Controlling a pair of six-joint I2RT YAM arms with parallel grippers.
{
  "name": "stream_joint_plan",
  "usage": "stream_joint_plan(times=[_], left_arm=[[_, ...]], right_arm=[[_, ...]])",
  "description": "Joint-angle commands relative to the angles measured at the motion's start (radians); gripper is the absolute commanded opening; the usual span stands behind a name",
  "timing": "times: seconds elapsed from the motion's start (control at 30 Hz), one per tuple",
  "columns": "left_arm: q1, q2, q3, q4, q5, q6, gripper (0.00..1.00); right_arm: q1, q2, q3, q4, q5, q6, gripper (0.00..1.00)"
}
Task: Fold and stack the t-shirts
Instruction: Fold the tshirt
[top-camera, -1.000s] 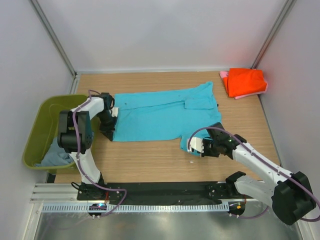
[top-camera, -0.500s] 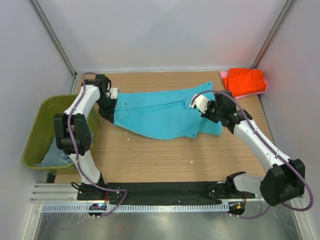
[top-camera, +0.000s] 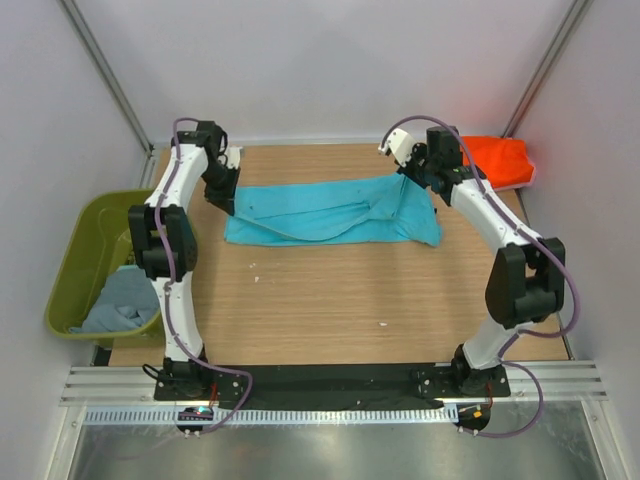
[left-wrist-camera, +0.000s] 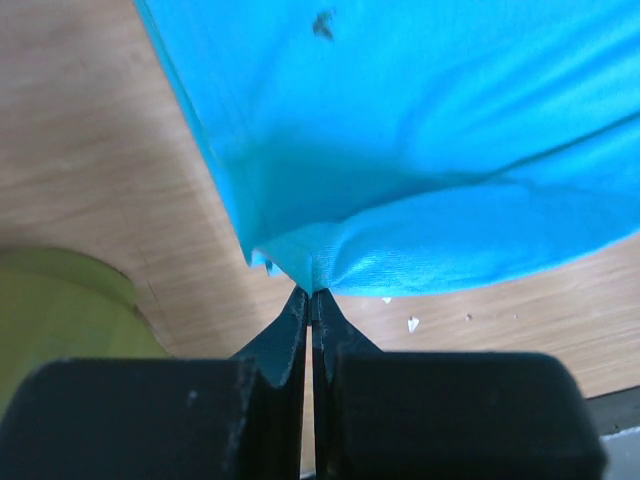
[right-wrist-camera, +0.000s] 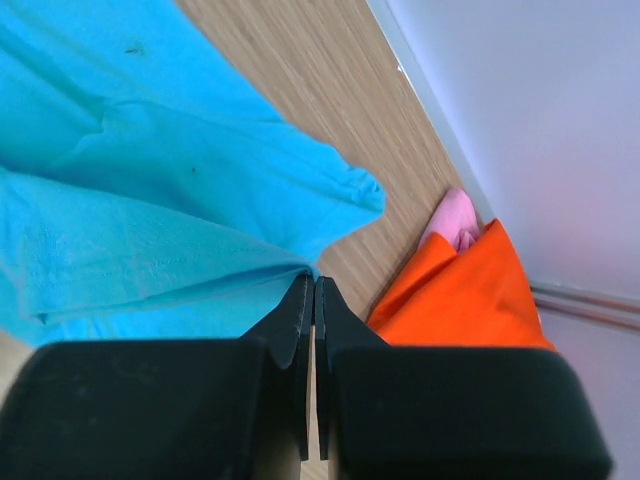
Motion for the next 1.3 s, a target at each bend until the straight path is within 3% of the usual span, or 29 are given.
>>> stream_joint_plan(times=[0.0, 0.23, 0.73, 0.77, 0.8, 0.87, 0.9, 0.93, 1.1, 1.23, 1.27], left_arm=[[0.005, 0.045, 0.128, -0.008, -0.014, 0.006, 0.00], [0.028, 0.125, 0.274, 0.023, -0.053, -0.011, 0.00], [0.026, 0.255, 0.354, 0.075, -0.140, -0.038, 0.00], [0.026, 0.257, 0.355, 0.081, -0.159, -0.049, 0.04], [0.023, 0.254, 0.355, 0.084, -0.178, -0.049, 0.26], [0.023, 0.222, 0.345, 0.084, -0.206, -0.052, 0.32], [0.022, 0.205, 0.336, 0.085, -0.203, -0.055, 0.42], [0.023, 0.187, 0.322, 0.087, -0.206, -0.055, 0.46], [0.022, 0.068, 0.282, 0.092, -0.136, -0.060, 0.52], [0.008, 0.071, 0.239, 0.090, -0.009, -0.084, 0.52], [0.005, 0.083, 0.230, 0.079, 0.039, -0.087, 0.52]], right_arm=[[-0.009, 0.107, 0.117, 0.092, -0.016, -0.012, 0.01], [-0.026, 0.273, 0.273, 0.073, -0.021, -0.064, 0.01], [-0.032, 0.494, 0.486, 0.071, 0.034, -0.041, 0.01], [-0.031, 0.509, 0.497, 0.077, 0.051, -0.037, 0.11], [-0.028, 0.515, 0.500, 0.088, 0.071, -0.014, 0.21], [-0.029, 0.511, 0.496, 0.131, 0.117, 0.022, 0.39], [-0.028, 0.486, 0.488, 0.149, 0.148, 0.067, 0.41], [-0.031, 0.469, 0.468, 0.183, 0.180, 0.089, 0.46], [-0.029, 0.342, 0.410, 0.211, 0.219, 0.253, 0.55], [-0.032, 0.348, 0.448, -0.035, 0.136, 0.483, 0.56], [-0.037, 0.359, 0.453, -0.083, 0.037, 0.556, 0.56]])
